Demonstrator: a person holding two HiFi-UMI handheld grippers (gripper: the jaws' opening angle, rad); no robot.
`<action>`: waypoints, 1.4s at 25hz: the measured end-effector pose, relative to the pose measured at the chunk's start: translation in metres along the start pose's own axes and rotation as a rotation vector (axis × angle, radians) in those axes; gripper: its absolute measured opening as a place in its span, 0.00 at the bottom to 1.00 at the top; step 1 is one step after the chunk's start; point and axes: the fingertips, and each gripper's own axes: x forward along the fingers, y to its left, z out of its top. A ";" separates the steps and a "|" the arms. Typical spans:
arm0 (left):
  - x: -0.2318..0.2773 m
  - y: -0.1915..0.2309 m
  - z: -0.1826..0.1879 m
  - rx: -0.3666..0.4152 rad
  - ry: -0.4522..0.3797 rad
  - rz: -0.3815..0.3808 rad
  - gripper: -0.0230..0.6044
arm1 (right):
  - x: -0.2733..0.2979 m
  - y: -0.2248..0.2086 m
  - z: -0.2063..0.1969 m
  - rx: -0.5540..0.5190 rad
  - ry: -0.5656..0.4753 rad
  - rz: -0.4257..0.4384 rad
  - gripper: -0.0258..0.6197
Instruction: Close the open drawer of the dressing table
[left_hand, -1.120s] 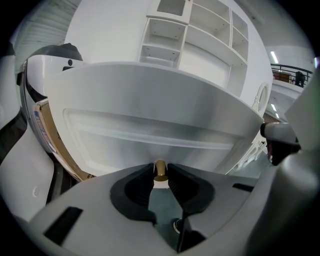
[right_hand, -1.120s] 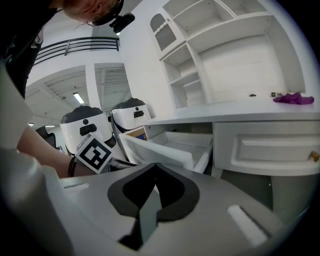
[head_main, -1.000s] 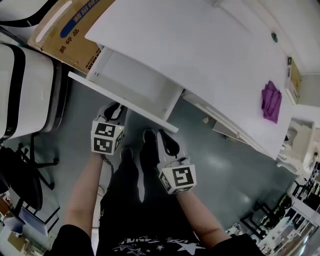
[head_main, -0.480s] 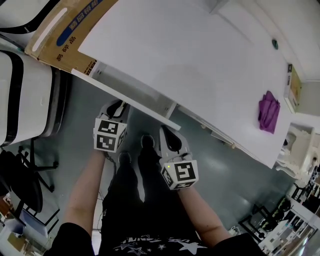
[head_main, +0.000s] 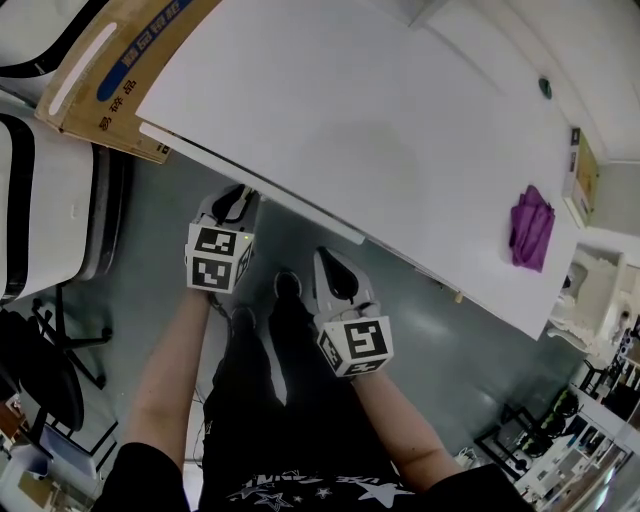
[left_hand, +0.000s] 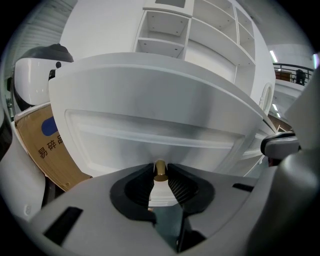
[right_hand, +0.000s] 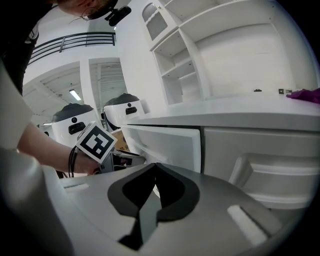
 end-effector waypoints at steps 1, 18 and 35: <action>0.002 0.000 0.002 0.001 -0.003 0.000 0.18 | 0.001 -0.001 -0.001 0.002 0.002 -0.001 0.04; 0.017 0.000 0.017 -0.004 -0.014 0.005 0.18 | 0.001 -0.018 -0.003 0.014 -0.001 -0.021 0.04; -0.009 -0.020 0.000 -0.007 -0.024 -0.076 0.40 | -0.044 0.006 0.005 0.006 -0.075 -0.120 0.04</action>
